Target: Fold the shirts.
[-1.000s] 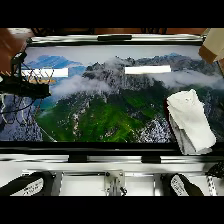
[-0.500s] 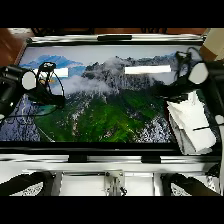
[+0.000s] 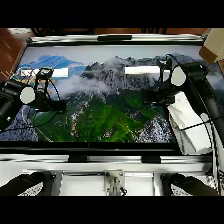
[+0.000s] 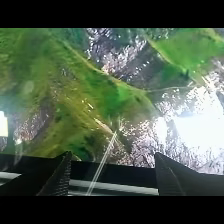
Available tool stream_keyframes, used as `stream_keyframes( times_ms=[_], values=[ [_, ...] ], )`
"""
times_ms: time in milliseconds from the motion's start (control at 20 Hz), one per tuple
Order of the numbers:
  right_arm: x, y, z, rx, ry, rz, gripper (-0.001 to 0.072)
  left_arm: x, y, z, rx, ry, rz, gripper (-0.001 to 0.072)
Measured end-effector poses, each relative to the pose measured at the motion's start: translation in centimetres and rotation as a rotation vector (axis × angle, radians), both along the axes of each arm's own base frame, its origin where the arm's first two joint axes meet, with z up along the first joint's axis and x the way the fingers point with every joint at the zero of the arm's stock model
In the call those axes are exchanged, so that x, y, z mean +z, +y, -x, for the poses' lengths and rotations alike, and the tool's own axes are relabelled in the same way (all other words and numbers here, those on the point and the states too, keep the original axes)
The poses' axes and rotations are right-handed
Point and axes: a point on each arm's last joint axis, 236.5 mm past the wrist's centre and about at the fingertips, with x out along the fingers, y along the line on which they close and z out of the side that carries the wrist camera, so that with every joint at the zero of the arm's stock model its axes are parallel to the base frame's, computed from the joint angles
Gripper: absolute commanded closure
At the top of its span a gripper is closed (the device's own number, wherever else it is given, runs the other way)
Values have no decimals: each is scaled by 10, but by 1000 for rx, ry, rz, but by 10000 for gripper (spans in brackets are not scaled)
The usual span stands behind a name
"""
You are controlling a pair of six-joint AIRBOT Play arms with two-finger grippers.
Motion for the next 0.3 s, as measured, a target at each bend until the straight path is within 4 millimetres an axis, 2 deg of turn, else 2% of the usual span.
stream_keyframes(
  times_ms=[300],
  values=[
    [-1,2,1,3,4,0,85,0,-2,-3,0,-17,8,-1]
  ],
)
